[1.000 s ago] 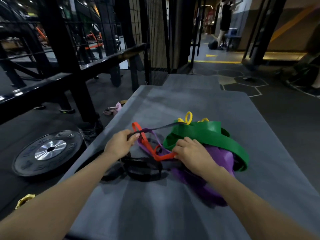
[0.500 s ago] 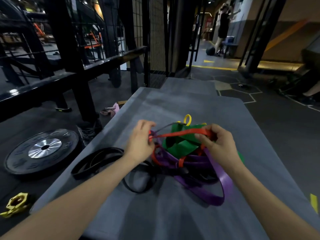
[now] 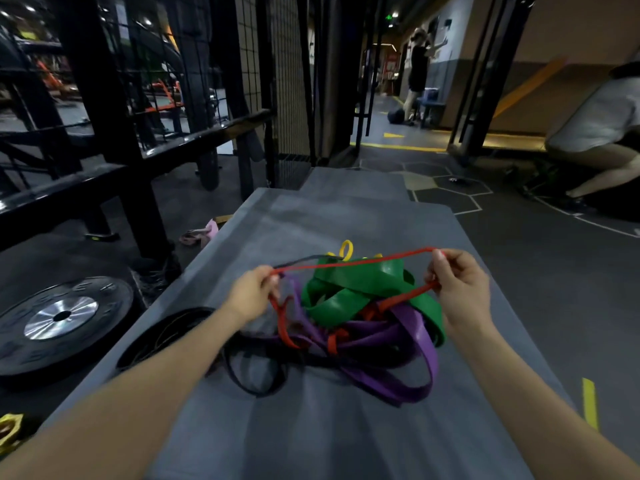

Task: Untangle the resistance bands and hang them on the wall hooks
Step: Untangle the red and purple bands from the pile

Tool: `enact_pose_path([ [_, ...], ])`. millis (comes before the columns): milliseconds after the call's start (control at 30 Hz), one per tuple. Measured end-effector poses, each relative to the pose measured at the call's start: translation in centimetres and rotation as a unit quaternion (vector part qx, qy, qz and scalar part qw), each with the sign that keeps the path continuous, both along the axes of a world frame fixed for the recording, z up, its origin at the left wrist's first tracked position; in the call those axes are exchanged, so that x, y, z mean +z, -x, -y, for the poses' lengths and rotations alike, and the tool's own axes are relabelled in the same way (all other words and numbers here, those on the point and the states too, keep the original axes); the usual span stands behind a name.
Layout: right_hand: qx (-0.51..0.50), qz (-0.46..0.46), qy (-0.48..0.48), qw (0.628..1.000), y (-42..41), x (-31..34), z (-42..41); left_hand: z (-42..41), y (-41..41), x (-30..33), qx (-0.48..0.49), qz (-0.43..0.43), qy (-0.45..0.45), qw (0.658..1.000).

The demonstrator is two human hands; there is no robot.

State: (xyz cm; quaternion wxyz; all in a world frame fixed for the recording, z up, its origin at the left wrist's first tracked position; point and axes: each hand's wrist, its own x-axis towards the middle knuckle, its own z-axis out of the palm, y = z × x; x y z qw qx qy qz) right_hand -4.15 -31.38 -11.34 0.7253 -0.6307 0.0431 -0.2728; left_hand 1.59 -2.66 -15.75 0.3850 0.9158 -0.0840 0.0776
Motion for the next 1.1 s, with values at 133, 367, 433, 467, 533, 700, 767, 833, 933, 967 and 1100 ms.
enact_pose_path([
  [133,0.008,-0.045,0.112,0.993,-0.3,-1.0,-0.2,-0.3,-0.4,4.3,0.055,-0.077,0.323,0.942],
  [367,0.025,-0.178,0.44,0.88,-1.5,-1.9,-1.6,0.7,0.3,9.2,0.049,-0.185,0.618,0.762],
  [433,0.038,-0.223,0.512,0.829,-1.7,-2.0,-2.2,1.3,0.6,10.3,0.016,-0.191,0.63,0.752],
  [467,0.041,-0.244,0.538,0.806,-1.6,-2.0,-2.5,1.5,0.8,11.0,0.0,-0.194,0.636,0.747],
  [533,0.037,-0.268,0.576,0.772,-1.4,-2.1,-3.1,2.1,0.9,12.3,-0.025,-0.198,0.649,0.735],
  [700,0.037,-0.251,0.572,0.78,-1.4,-1.4,-3.8,3.4,0.7,14.3,-0.036,-0.184,0.645,0.741],
  [767,0.055,-0.228,0.517,0.823,-1.4,-0.1,-3.3,3.7,0.7,14.2,-0.035,-0.183,0.596,0.781],
  [833,0.044,-0.188,0.483,0.854,-1.5,1.3,-2.2,3.5,0.7,13.7,-0.039,-0.179,0.534,0.825],
  [933,0.023,-0.124,0.405,0.905,-1.7,3.6,-0.7,2.9,0.6,13.3,-0.028,-0.158,0.457,0.875],
  [967,0.014,-0.094,0.368,0.925,-1.8,4.5,-0.3,2.7,0.5,13.4,-0.022,-0.15,0.439,0.886],
  [1100,-0.017,0.018,0.252,0.967,-1.9,7.7,-0.1,2.8,0.8,13.7,-0.015,-0.125,0.405,0.905],
])
